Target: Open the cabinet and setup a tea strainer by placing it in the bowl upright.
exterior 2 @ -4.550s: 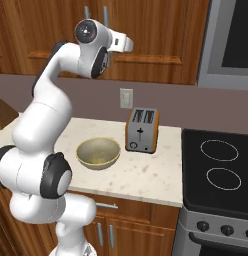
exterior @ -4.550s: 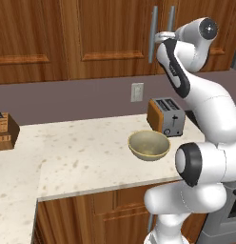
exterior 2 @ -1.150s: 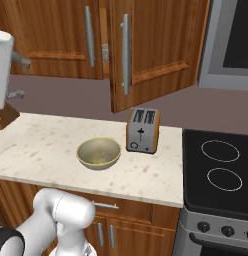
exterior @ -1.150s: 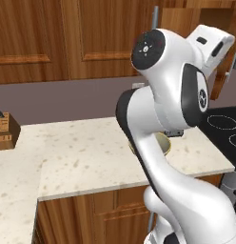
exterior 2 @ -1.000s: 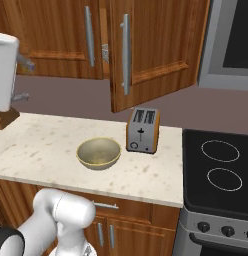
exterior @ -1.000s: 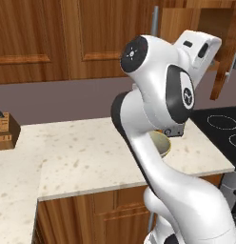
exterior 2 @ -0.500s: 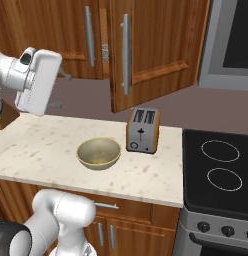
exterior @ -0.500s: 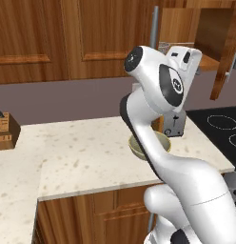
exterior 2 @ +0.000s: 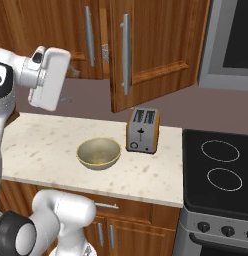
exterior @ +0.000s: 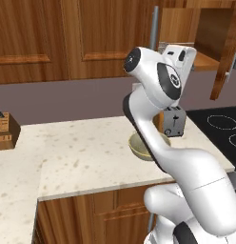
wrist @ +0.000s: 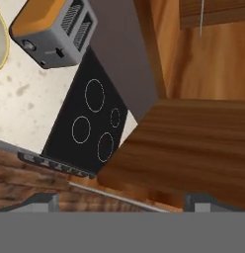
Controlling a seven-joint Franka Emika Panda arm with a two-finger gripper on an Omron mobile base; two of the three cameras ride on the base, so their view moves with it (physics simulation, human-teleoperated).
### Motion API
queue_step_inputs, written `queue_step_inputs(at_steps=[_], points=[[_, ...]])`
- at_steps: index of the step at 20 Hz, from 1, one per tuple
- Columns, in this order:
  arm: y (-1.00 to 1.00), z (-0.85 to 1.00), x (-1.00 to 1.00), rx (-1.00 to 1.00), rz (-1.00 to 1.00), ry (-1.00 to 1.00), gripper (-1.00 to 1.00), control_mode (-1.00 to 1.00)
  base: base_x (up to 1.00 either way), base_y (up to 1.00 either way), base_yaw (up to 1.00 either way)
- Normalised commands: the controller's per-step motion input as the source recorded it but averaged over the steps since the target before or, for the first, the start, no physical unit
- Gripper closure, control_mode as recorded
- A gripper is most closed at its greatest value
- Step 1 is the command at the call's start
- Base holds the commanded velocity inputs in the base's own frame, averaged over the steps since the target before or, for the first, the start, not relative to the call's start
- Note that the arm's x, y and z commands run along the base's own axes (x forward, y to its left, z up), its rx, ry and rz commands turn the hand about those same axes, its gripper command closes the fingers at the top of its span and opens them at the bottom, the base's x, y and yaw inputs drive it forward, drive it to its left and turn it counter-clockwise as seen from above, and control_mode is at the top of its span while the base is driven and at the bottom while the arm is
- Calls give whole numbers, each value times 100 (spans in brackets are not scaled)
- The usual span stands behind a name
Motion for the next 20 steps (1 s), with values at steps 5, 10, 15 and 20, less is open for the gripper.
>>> queue_step_inputs(at_steps=[5,10,15,20], points=[[-21,0,18,0,2,0,-100,-100,0,0,0],[-74,-1,14,0,0,0,-100,-100,0,0,0],[-52,-5,25,0,0,0,-100,-100,0,0,0],[-40,-1,21,-1,0,0,-100,-100,0,0,0]])
